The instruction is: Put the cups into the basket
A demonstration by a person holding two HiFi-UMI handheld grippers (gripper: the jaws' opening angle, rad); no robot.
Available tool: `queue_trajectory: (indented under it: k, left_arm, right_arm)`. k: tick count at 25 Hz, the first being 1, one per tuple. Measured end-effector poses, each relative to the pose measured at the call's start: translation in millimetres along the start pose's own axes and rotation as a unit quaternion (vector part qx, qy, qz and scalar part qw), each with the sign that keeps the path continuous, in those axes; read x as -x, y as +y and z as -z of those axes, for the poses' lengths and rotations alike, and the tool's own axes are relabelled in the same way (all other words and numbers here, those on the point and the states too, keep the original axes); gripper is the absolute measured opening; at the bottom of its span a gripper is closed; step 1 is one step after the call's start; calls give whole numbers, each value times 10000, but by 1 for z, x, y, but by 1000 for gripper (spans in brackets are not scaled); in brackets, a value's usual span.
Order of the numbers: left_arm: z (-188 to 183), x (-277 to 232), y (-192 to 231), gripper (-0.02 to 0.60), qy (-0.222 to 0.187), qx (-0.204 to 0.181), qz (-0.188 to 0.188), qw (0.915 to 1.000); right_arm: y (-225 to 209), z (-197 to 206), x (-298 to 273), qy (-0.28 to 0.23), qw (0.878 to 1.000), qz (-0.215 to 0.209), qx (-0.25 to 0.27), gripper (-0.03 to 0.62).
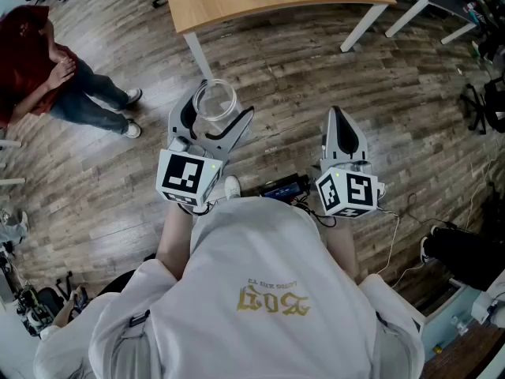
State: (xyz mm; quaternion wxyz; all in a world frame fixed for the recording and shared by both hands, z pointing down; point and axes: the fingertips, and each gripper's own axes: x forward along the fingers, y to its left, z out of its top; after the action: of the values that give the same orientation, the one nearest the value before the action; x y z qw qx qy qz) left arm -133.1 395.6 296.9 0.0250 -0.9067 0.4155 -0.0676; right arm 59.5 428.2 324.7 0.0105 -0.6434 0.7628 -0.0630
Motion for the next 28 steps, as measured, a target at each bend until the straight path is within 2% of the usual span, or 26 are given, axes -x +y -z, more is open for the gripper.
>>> queue_trajectory:
  k: [14, 28]
  left_arm:
    - [-10, -2, -9, 399, -32, -15, -143, 9999]
    - [-5, -16, -25, 399, 130, 58, -301, 9994]
  right_arm:
    - [-14, -6, 4, -50, 10000, -78, 20, 9]
    - [-44, -2, 3, -22, 9997, -172, -146, 11]
